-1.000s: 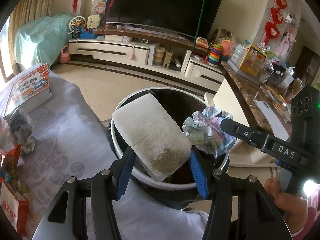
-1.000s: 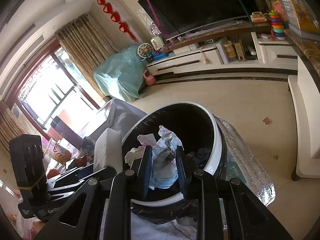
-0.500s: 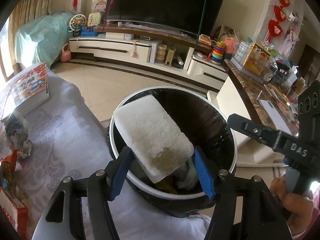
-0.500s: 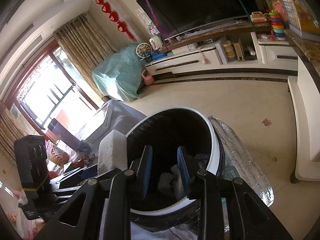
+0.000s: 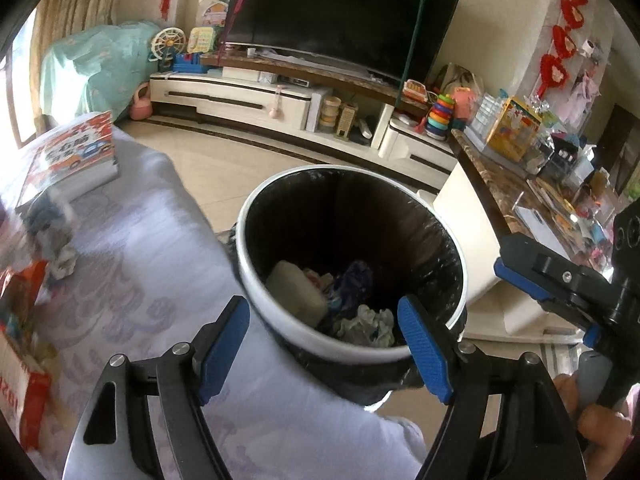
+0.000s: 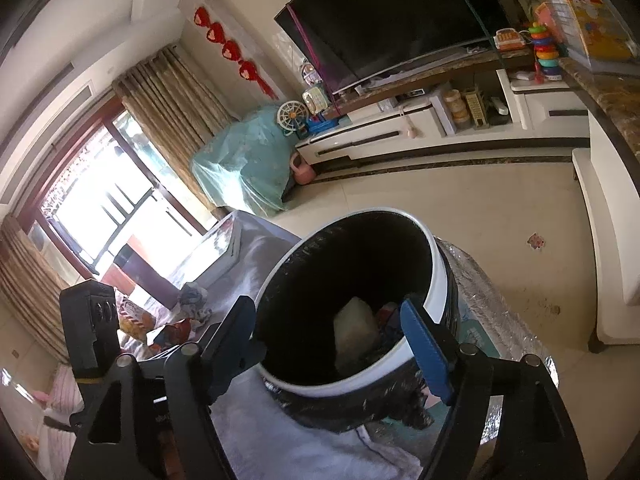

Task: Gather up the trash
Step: 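Move both open tools back to the table toward the remaining trash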

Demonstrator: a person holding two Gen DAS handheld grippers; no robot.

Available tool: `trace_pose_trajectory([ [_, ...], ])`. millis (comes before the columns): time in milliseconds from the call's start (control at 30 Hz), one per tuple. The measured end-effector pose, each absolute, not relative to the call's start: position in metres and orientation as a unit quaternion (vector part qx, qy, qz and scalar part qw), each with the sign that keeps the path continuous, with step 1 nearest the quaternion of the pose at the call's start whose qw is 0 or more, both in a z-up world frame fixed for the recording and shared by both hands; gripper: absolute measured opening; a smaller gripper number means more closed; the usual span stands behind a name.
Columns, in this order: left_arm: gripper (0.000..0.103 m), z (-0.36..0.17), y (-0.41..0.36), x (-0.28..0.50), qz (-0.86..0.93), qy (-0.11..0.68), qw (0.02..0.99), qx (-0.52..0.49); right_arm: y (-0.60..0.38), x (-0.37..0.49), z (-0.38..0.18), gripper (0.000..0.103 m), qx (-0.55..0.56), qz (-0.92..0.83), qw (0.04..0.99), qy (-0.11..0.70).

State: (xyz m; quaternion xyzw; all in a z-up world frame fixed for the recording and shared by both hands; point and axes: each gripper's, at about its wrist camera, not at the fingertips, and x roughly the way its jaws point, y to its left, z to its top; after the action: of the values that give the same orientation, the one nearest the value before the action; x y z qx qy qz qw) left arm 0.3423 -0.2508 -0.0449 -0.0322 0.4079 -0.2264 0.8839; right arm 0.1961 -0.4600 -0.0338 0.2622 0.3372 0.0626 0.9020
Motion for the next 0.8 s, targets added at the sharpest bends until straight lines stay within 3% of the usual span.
trace_pose_trajectory([
  [267, 0.076, -0.05, -0.21, 0.297, -0.198, 0.401, 0.893, -0.058, -0.438, 0.182, -0.037, 0.088, 0.255, 0.078, 0.901, 0.342],
  [800, 0.076, -0.049, -0.122, 0.209, -0.124, 0.397, 0.904, -0.098, -0.363, 0.169, -0.049, 0.093, 0.226, 0.134, 0.892, 0.368],
])
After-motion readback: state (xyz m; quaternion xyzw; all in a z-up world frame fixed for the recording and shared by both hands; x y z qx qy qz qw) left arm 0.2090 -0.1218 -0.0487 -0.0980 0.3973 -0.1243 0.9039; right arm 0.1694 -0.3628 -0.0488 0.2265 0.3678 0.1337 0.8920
